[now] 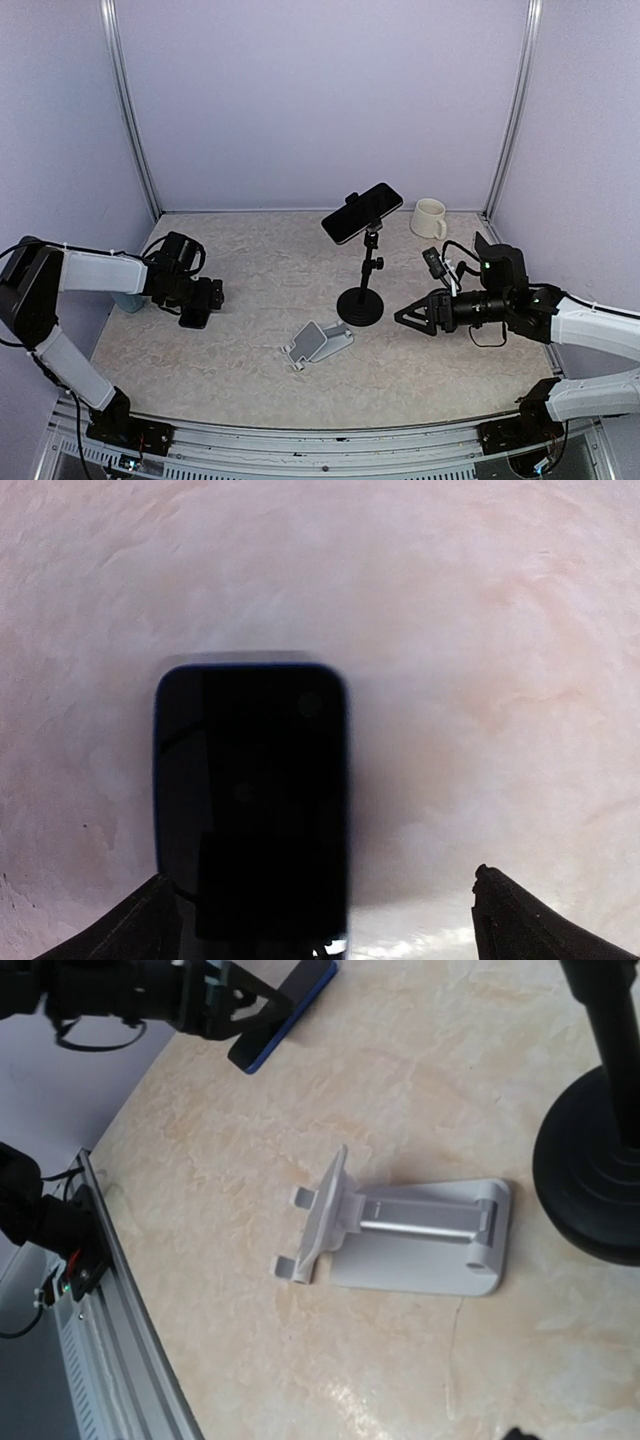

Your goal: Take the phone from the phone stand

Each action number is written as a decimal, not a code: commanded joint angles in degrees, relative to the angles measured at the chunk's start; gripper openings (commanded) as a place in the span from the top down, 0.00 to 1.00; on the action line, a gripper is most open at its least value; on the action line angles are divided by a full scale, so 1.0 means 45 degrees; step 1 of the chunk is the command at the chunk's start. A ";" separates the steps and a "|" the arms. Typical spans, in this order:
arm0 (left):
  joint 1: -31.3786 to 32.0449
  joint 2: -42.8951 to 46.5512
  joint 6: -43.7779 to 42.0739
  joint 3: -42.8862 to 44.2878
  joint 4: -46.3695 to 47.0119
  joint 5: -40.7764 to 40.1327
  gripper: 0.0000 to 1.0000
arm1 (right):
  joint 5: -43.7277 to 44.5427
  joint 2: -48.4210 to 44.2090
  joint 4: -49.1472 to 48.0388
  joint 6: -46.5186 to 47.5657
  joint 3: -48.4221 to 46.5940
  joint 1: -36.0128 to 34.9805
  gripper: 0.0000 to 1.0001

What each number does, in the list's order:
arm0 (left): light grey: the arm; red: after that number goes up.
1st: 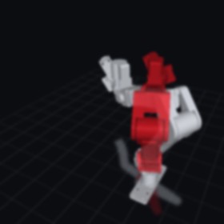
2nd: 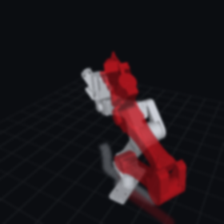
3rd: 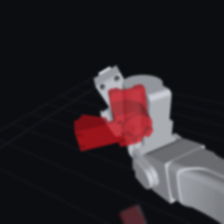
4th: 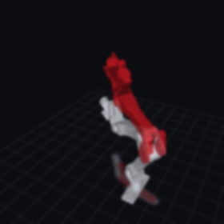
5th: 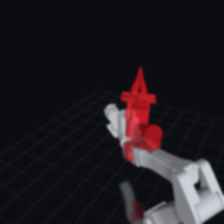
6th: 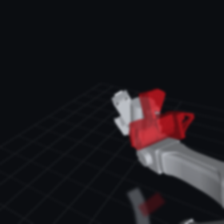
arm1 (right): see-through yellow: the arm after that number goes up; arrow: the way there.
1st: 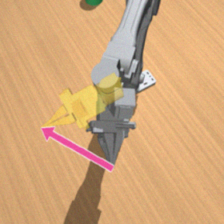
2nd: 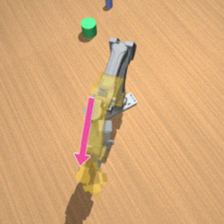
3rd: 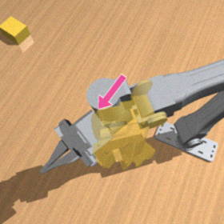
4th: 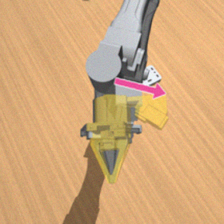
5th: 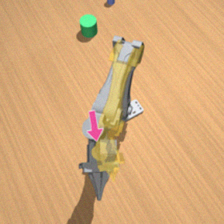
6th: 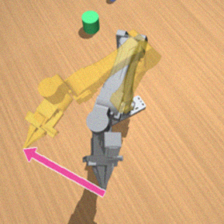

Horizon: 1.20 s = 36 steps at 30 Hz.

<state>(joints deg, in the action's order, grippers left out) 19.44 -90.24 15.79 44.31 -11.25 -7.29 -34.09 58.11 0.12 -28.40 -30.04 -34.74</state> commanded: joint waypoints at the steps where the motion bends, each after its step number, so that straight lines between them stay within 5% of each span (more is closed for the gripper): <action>1: 0.1320 0.1701 -0.0830 0.0328 0.0664 0.0710 0.01 | 0.0112 -0.0341 0.0193 0.0246 -0.0192 -0.0151 0.21; 15: 0.5667 0.3709 -0.3216 -0.1267 0.3997 0.2907 0.01 | -0.0003 -0.0480 0.0315 0.0376 -0.0195 -0.0151 0.21; 23: 0.7373 0.1773 -0.3042 -0.1126 0.4719 0.3009 0.01 | -0.0005 -0.0367 0.0404 0.0898 -0.0248 -0.0151 0.20; 36: 0.7990 -0.1142 -0.3477 0.0332 0.4945 0.3457 0.01 | 0.0074 -0.0478 0.0523 0.0945 -0.0039 -0.0151 0.18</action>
<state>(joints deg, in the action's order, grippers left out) 54.65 -93.30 1.41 43.44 8.62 6.39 -33.82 56.88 1.96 -24.71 -30.06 -34.74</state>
